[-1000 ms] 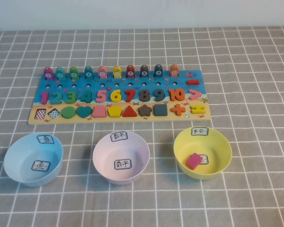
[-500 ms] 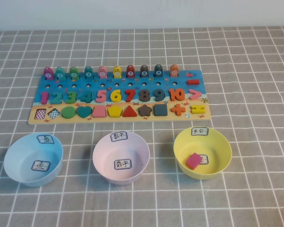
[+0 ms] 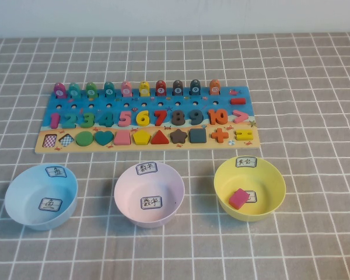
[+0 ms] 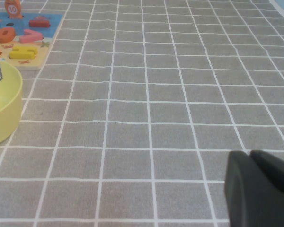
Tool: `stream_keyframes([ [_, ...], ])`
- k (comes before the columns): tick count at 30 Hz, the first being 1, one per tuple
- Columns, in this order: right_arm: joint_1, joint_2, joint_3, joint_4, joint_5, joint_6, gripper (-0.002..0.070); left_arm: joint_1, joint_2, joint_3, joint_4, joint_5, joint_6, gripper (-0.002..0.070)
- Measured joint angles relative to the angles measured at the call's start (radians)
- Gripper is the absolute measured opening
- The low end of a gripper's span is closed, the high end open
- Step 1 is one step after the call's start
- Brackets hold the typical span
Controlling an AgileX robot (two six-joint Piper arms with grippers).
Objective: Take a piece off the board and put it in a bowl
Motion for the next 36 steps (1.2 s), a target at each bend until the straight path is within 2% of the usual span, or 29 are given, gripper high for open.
stream_keyframes([
  [9,0.0,0.0,0.0,0.0,0.0,0.0,-0.0019,0.0,0.0,0.0,-0.412,-0.201,-0.215,-0.0003],
  [13,0.0,0.0,0.0,0.0,0.0,0.0,-0.0019,0.0,0.0,0.0,-0.488,-0.255,-0.24,-0.0003],
  [21,0.0,0.0,0.0,0.0,0.0,0.0,-0.0019,0.0,0.0,0.0,-0.5,-0.289,-0.222,-0.0003],
  [25,0.0,0.0,0.0,0.0,0.0,0.0,-0.0019,0.0,0.052,-0.1,-0.489,-0.235,-0.211,-0.0003],
  [31,0.0,0.0,0.0,0.0,0.0,0.0,-0.0019,0.0,0.32,-0.424,-0.375,0.036,-0.193,-0.0003],
  [36,0.0,0.0,0.0,0.0,0.0,0.0,-0.0019,0.0,0.613,-0.73,-0.269,0.347,-0.095,-0.0003],
])
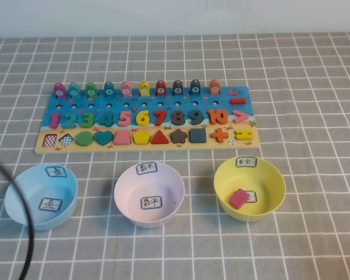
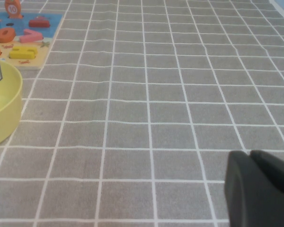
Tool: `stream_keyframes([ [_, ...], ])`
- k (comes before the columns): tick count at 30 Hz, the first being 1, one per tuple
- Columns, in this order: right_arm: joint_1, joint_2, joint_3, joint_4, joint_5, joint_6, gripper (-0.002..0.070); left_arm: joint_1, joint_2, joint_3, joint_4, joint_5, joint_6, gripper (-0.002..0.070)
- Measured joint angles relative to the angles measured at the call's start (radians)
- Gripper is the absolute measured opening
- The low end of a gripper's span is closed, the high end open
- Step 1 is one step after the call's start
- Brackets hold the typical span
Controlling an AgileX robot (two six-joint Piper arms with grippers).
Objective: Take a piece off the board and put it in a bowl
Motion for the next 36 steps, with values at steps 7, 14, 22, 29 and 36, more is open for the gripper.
stream_keyframes([
  [7,0.0,0.0,0.0,0.0,0.0,0.0,-0.0019,0.0,0.418,-0.357,0.021,0.288,0.143,-0.0003],
  [14,0.0,0.0,0.0,0.0,0.0,0.0,-0.0019,-0.087,0.771,-0.595,0.059,0.385,0.177,-0.0003],
  [22,0.0,0.0,0.0,0.0,0.0,0.0,-0.0019,-0.249,1.126,-0.918,0.186,0.54,0.11,-0.0003],
  [29,0.0,0.0,0.0,0.0,0.0,0.0,-0.0019,-0.273,1.274,-1.092,0.217,0.548,0.098,-0.0003],
  [36,0.0,0.0,0.0,0.0,0.0,0.0,-0.0019,-0.237,1.382,-1.171,0.239,0.555,0.096,0.0003],
])
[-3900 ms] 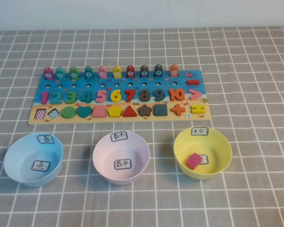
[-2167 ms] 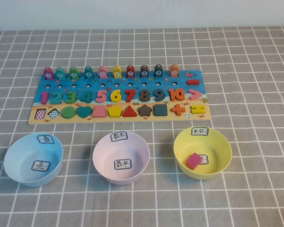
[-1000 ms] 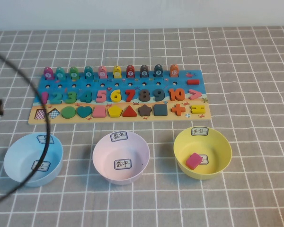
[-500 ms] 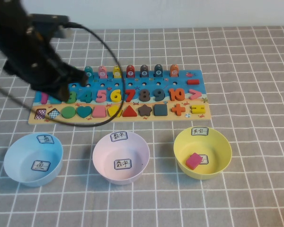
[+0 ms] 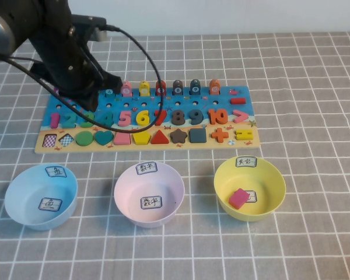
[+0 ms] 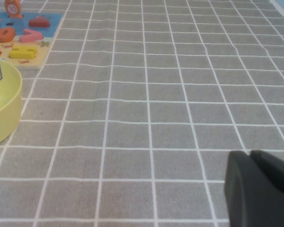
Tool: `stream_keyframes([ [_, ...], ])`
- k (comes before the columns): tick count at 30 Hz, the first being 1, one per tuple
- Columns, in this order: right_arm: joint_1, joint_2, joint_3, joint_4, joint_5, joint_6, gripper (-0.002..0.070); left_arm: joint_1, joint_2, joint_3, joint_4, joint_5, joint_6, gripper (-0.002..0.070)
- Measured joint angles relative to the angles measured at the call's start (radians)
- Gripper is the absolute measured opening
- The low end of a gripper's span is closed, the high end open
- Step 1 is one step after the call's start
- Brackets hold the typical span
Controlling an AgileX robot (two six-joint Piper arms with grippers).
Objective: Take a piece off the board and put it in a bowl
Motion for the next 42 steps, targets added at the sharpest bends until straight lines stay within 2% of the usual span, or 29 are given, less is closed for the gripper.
stream_keyframes([
  [3,0.0,0.0,0.0,0.0,0.0,0.0,-0.0019,0.023,0.048,-0.024,0.005,0.0,0.004,0.0062],
  [8,0.0,0.0,0.0,0.0,0.0,0.0,-0.0019,0.028,0.103,-0.032,0.023,-0.005,-0.01,0.0276],
  [11,0.0,0.0,0.0,0.0,0.0,0.0,-0.0019,0.028,0.13,-0.051,0.042,-0.019,-0.052,0.0323],
  [21,0.0,0.0,0.0,0.0,0.0,0.0,-0.0019,0.063,0.229,-0.209,0.053,-0.007,-0.132,0.0339],
  [32,0.0,0.0,0.0,0.0,0.0,0.0,-0.0019,0.085,0.285,-0.222,0.051,-0.003,-0.128,0.0304],
  [42,0.0,0.0,0.0,0.0,0.0,0.0,-0.0019,0.087,0.32,-0.236,0.043,-0.003,-0.128,0.03],
])
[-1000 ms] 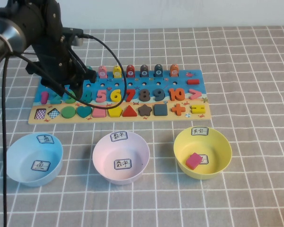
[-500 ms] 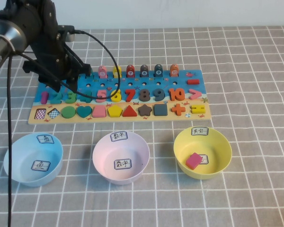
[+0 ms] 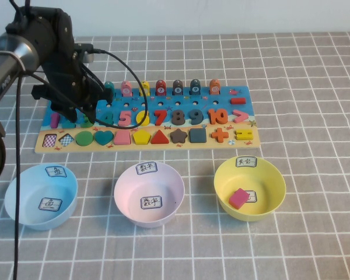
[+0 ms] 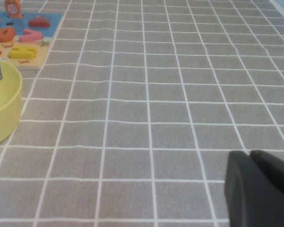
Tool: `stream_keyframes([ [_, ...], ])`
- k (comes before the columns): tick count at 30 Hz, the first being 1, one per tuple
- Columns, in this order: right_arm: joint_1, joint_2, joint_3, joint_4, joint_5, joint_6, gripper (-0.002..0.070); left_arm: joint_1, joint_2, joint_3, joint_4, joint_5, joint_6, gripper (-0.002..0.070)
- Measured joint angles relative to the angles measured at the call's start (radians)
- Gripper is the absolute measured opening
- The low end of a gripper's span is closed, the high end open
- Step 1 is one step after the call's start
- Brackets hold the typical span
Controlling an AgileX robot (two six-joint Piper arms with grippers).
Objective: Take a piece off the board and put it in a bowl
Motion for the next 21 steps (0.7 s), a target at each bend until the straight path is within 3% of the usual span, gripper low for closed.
stream_keyframes([
  [21,0.0,0.0,0.0,0.0,0.0,0.0,-0.0019,0.006,0.038,-0.013,-0.026,-0.024,0.02,0.0298],
])
